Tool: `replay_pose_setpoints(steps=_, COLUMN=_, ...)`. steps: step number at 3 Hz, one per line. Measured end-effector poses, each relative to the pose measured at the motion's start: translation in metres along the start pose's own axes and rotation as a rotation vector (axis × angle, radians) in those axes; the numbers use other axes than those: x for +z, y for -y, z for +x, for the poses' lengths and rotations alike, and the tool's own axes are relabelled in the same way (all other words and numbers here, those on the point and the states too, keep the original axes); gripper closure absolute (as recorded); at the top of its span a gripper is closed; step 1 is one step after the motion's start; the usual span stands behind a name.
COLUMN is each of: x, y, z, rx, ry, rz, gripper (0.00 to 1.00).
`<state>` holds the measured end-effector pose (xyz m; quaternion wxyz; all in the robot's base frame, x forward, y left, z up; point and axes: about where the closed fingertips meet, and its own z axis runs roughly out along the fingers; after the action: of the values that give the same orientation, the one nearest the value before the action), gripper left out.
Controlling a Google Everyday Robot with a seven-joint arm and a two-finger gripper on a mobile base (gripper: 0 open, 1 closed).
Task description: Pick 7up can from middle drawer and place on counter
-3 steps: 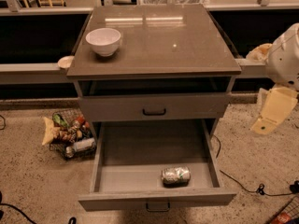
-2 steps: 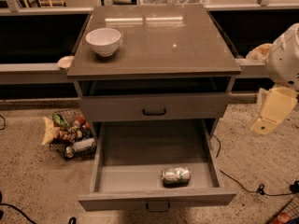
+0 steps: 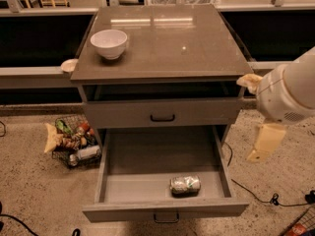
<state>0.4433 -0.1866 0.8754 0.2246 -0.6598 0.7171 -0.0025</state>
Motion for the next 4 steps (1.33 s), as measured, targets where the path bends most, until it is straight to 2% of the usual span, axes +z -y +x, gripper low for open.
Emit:
replay_pose_setpoints(steps=1, x=0.049, y=-0.017, z=0.004, rx=-0.075, ry=0.013, rz=-0.019, gripper=0.00)
replay_pose_setpoints(steps=2, x=0.106, y=-0.039, z=0.007, rx=-0.109, ry=0.007, rz=-0.053, gripper=0.00)
replay_pose_setpoints(steps=3, x=0.116, y=-0.040, z=0.009, rx=-0.105, ry=0.015, rz=-0.061, gripper=0.00)
replay_pose_setpoints(steps=4, x=0.167, y=-0.049, z=0.011, rx=-0.106, ry=0.061, rz=-0.093, gripper=0.00)
